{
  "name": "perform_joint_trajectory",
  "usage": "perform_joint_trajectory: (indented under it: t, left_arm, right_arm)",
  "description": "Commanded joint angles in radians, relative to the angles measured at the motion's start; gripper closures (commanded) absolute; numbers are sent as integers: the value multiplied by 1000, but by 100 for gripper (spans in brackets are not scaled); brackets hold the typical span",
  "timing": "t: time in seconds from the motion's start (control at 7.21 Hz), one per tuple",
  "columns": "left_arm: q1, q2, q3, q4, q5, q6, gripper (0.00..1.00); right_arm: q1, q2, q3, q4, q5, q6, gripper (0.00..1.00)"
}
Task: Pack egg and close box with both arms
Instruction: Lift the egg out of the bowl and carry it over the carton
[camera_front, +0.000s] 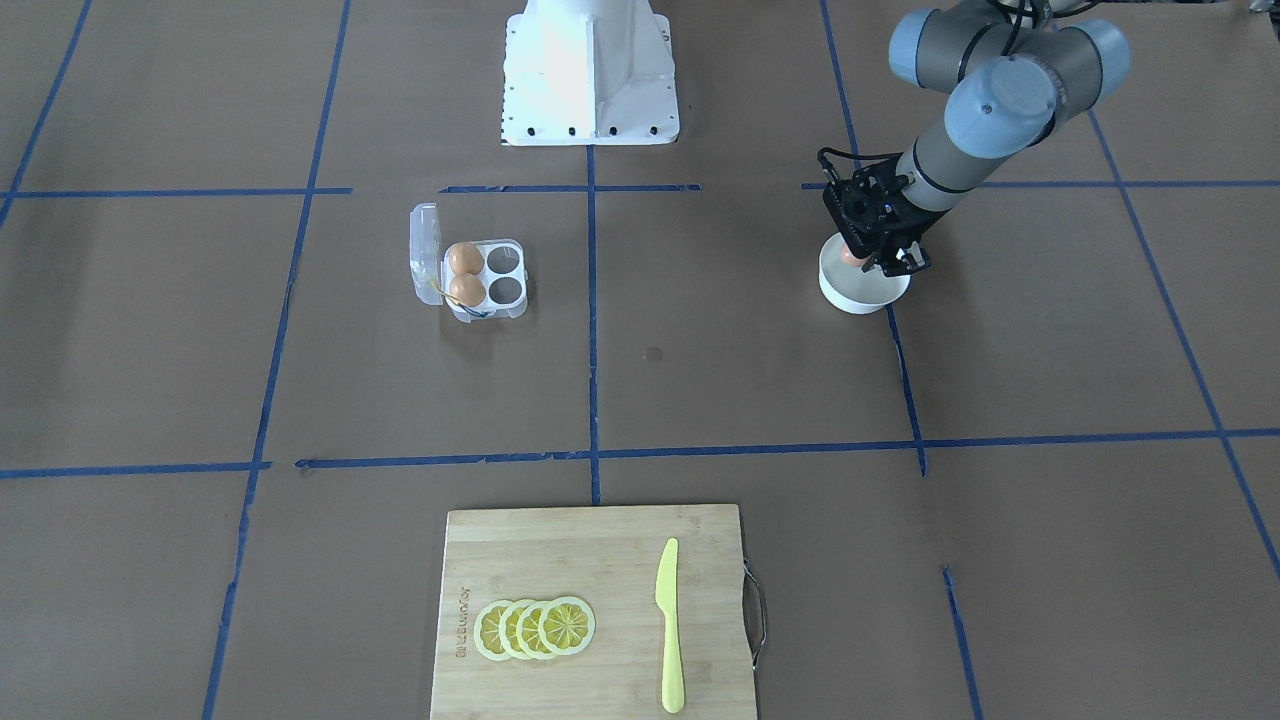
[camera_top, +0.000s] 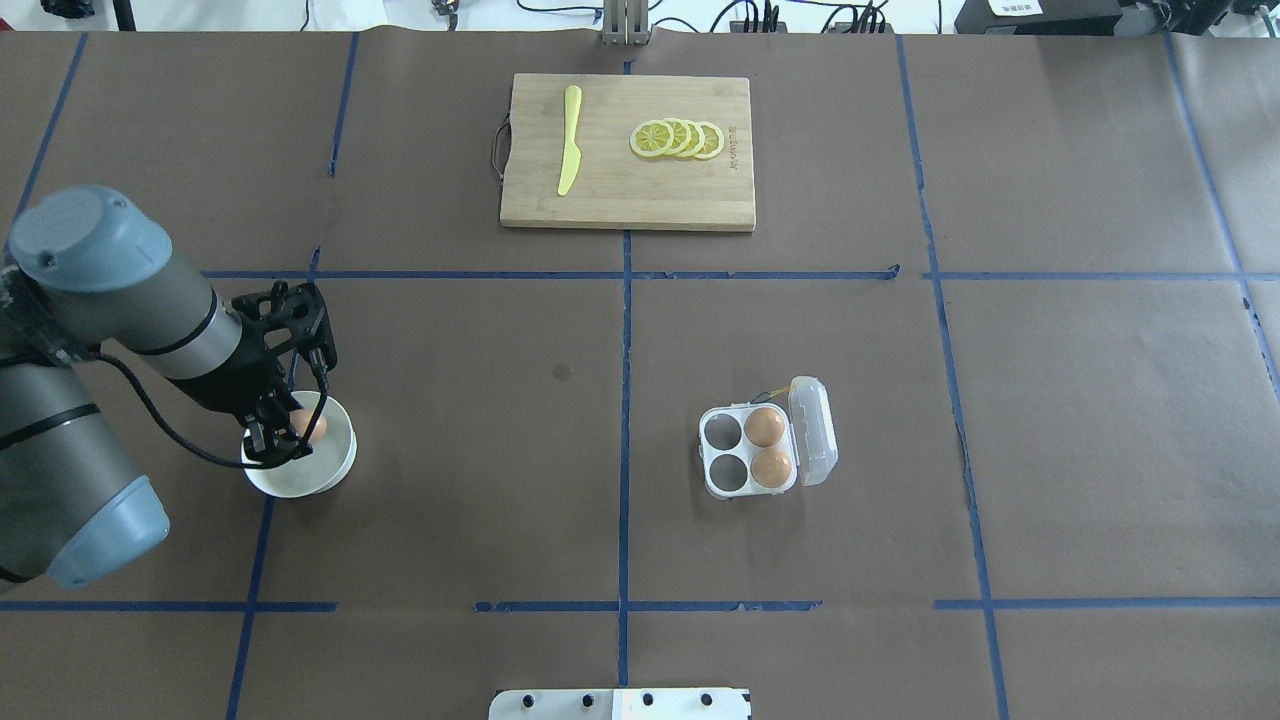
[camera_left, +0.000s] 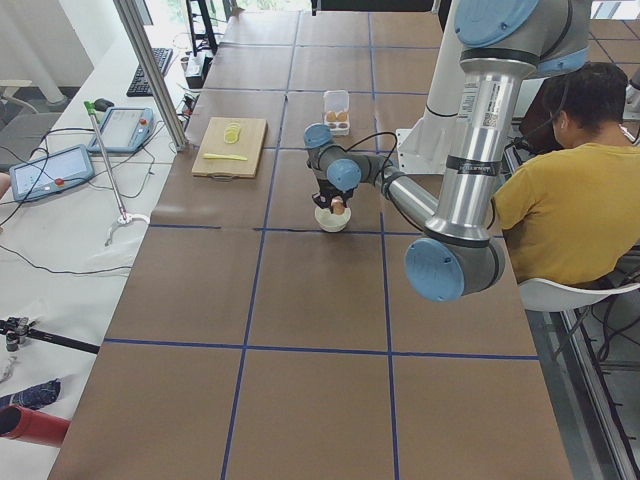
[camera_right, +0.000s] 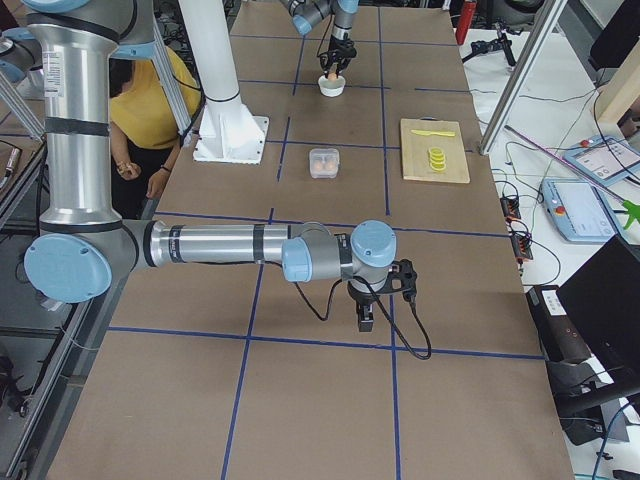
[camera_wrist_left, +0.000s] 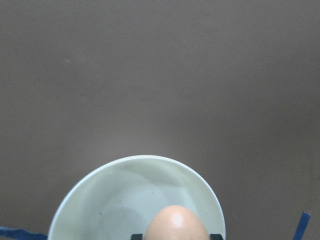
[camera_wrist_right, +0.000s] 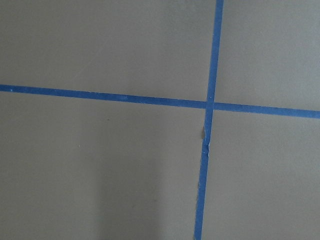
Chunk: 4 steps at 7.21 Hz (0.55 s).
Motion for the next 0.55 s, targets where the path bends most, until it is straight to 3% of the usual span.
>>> perform_joint_trajectory:
  t: [0.0, 0.28, 0.42]
  left_arm:
    - [-65, -143, -7, 84, 40, -141, 100]
    - [-21, -276, 40, 66, 79, -486, 100]
    - [18, -309, 90, -23, 79, -571, 100]
  right_arm:
    - [1, 1, -4, 0, 2, 0, 0]
    - [0, 7, -7, 0, 6, 0, 0]
    - [0, 9, -1, 0, 9, 0, 0]
